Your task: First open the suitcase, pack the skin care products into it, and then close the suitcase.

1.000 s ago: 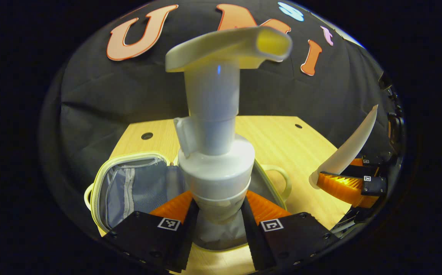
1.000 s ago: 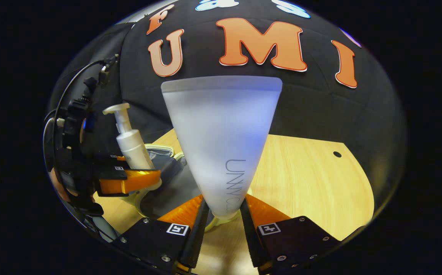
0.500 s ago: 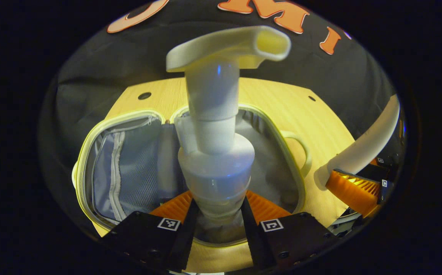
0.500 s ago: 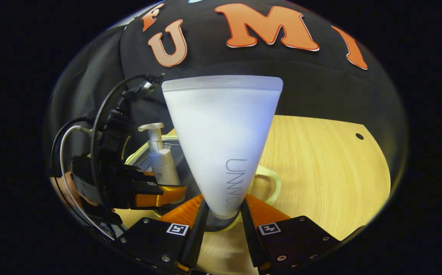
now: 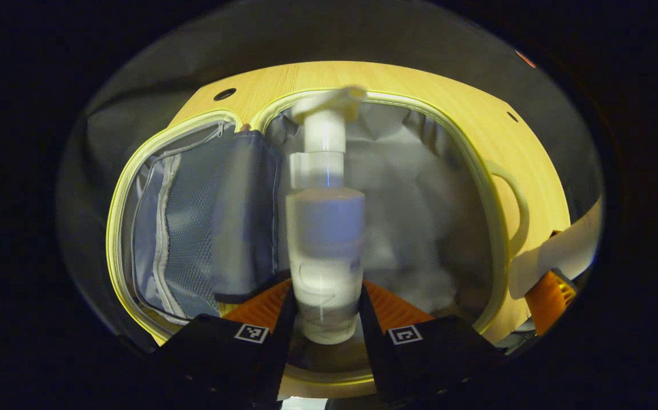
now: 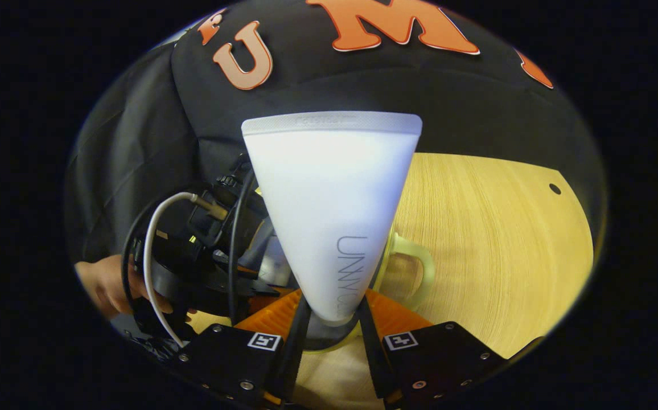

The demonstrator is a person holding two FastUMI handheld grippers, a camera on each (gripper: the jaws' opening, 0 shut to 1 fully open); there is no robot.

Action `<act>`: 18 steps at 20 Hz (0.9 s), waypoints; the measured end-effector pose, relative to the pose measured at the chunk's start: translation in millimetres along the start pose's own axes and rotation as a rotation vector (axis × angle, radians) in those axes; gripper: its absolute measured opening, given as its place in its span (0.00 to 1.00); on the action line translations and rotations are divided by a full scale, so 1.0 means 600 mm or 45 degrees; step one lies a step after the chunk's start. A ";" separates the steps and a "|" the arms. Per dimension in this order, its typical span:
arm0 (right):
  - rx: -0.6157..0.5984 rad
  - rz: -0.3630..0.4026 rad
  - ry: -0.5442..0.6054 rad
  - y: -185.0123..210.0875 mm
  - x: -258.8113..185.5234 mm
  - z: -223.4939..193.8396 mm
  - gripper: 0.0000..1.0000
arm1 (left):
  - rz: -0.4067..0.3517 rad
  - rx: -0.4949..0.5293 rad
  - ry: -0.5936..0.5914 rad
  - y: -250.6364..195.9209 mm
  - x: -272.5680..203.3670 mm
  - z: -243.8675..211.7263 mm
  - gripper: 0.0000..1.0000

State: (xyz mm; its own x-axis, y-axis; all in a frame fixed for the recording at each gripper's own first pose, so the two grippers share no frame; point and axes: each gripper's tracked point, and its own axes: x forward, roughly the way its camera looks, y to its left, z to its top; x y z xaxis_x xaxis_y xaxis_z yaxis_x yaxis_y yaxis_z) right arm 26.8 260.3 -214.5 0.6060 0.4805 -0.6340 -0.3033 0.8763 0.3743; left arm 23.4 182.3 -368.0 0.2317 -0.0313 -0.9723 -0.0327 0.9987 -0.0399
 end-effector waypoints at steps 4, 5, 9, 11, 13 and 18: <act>0.012 0.017 0.056 -0.001 0.016 -0.008 0.52 | 0.013 -0.030 -0.006 0.003 0.013 0.002 0.64; 0.020 0.026 0.082 0.002 0.020 -0.013 0.52 | -0.013 -0.042 -0.043 0.000 0.005 0.006 0.65; 0.029 0.041 0.133 0.008 0.036 -0.021 0.52 | -0.095 -0.082 -0.104 0.008 -0.054 -0.003 0.77; 0.027 0.054 0.159 0.014 0.041 -0.026 0.52 | -0.115 -0.130 -0.135 0.025 -0.085 -0.005 0.83; 0.032 0.058 0.189 0.025 0.055 -0.028 0.52 | -0.089 -0.166 -0.203 0.055 -0.122 -0.001 0.87; 0.128 0.058 0.323 0.043 0.082 -0.045 0.56 | 0.105 -0.241 -0.372 0.188 -0.198 -0.005 0.87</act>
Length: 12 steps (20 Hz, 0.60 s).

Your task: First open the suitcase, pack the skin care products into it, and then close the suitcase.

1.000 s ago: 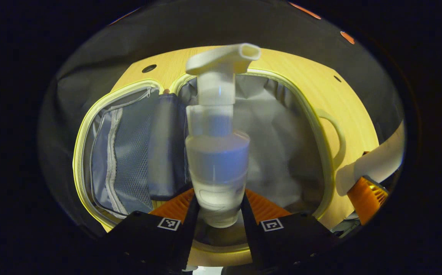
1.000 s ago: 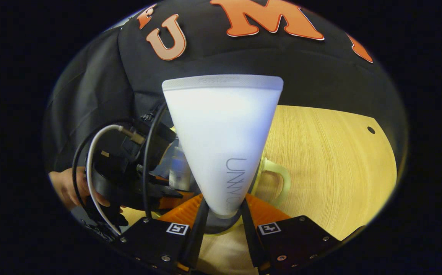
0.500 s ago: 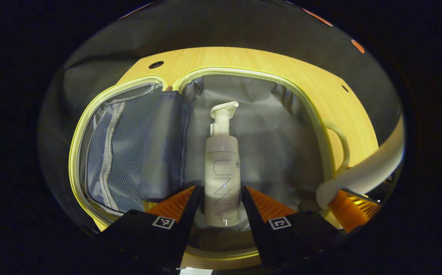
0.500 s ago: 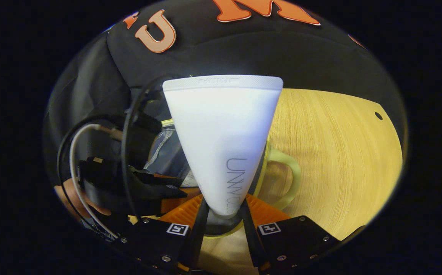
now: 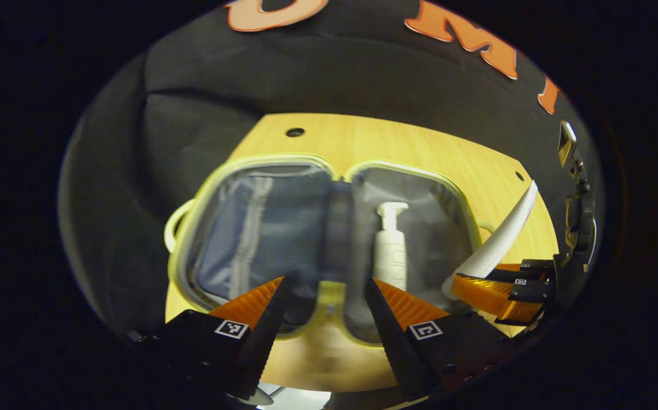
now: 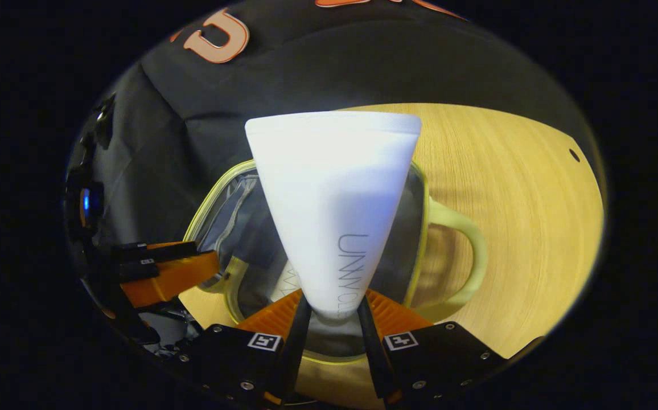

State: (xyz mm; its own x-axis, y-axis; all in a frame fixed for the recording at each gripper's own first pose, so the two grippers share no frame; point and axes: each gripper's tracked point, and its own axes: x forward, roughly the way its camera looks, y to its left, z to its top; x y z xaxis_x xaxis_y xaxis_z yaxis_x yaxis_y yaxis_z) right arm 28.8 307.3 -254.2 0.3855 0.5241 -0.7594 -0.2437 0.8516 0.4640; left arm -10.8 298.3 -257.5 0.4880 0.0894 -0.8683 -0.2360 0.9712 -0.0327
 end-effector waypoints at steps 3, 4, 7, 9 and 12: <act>0.038 -0.043 0.074 -0.004 0.021 -0.010 0.52 | 0.155 -0.080 -0.084 0.107 -0.019 0.010 0.87; 0.069 -0.056 0.124 -0.003 0.028 -0.021 0.52 | 0.198 -0.138 -0.118 0.143 -0.019 0.015 0.87; 0.120 -0.124 0.207 -0.017 0.048 -0.038 0.52 | 0.300 -0.318 -0.160 0.237 -0.040 0.005 0.87; 0.170 -0.149 0.251 -0.015 0.056 -0.040 0.52 | 0.375 -0.365 -0.172 0.299 -0.046 -0.001 0.87; 0.328 -0.187 0.283 -0.025 0.069 -0.038 0.52 | 0.437 -0.434 -0.190 0.358 -0.049 -0.001 0.87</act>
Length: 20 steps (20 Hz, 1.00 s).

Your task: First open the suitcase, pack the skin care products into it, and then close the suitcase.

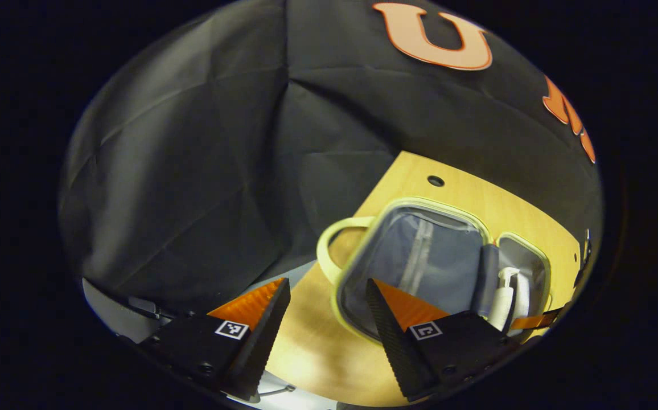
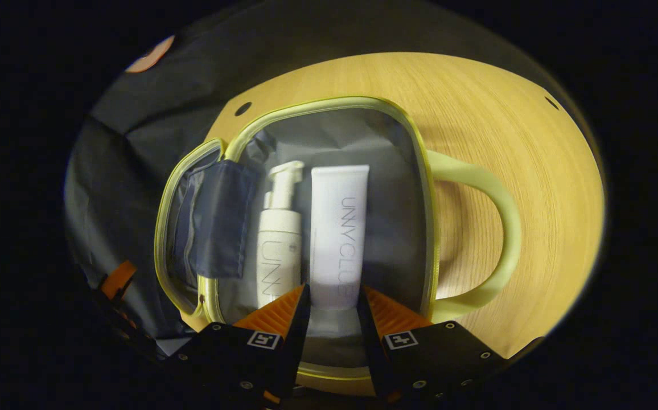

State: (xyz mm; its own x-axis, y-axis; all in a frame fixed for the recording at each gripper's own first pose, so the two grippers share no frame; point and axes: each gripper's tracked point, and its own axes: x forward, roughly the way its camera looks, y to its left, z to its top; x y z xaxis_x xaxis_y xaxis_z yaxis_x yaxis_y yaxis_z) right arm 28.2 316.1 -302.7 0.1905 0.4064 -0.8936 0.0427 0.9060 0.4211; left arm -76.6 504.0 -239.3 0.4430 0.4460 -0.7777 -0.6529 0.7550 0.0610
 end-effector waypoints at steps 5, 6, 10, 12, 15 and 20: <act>0.008 -0.033 -0.028 0.001 0.003 -0.004 0.52 | -0.029 -0.091 -0.024 0.022 0.047 0.017 0.88; 0.011 -0.035 -0.042 0.002 0.001 -0.003 0.53 | -0.098 -0.106 -0.016 0.009 0.060 0.024 0.89; 0.080 0.007 -0.138 0.002 -0.036 0.012 0.58 | -0.175 -0.128 0.038 0.003 0.120 0.033 0.91; 0.097 0.021 -0.209 -0.003 -0.059 0.022 0.68 | -0.188 -0.138 0.093 0.000 0.150 0.018 0.91; 0.093 0.010 -0.363 -0.015 -0.107 0.048 0.78 | -0.241 -0.200 0.129 -0.005 0.175 0.015 0.91; 0.058 -0.067 -0.579 -0.056 -0.185 0.071 0.91 | -0.375 -0.484 0.254 -0.013 0.207 0.002 0.91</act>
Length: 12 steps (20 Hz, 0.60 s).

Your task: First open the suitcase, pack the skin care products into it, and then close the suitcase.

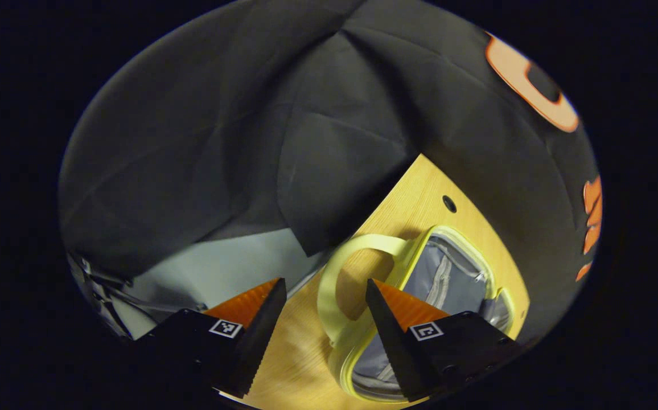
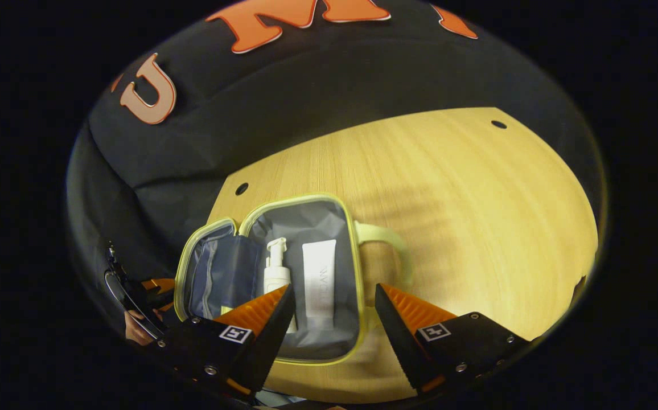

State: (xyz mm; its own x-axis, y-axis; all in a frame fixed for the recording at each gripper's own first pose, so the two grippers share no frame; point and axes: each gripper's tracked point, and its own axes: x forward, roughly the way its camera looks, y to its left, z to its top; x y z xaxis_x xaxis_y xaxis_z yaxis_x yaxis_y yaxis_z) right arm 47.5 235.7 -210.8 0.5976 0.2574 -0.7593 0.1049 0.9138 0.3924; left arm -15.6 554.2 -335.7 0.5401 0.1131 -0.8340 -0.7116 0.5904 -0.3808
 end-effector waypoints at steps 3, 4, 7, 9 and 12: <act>-0.053 -0.040 -0.105 -0.024 -0.039 0.028 0.93 | -0.091 -0.170 0.056 -0.004 0.028 -0.012 0.65; -0.066 -0.048 -0.143 -0.029 -0.053 0.038 0.94 | -0.133 -0.235 0.084 -0.012 0.036 -0.015 0.57; -0.092 -0.079 -0.253 -0.049 -0.085 0.055 0.94 | -0.150 -0.362 0.153 -0.004 0.056 -0.030 0.46; -0.104 -0.099 -0.293 -0.059 -0.106 0.059 0.94 | -0.165 -0.330 0.142 -0.003 0.050 -0.026 0.21; -0.105 -0.123 -0.329 -0.076 -0.123 0.064 0.94 | -0.184 -0.198 0.094 -0.017 0.042 -0.021 0.12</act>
State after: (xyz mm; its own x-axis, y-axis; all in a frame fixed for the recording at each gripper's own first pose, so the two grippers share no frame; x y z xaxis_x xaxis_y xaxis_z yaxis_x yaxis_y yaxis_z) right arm 29.1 162.8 -152.6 0.7720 0.0890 -0.6294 0.1125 0.9554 0.2731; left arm -0.5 540.9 -358.0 0.6110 -0.0260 -0.7912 -0.6930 0.4655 -0.5505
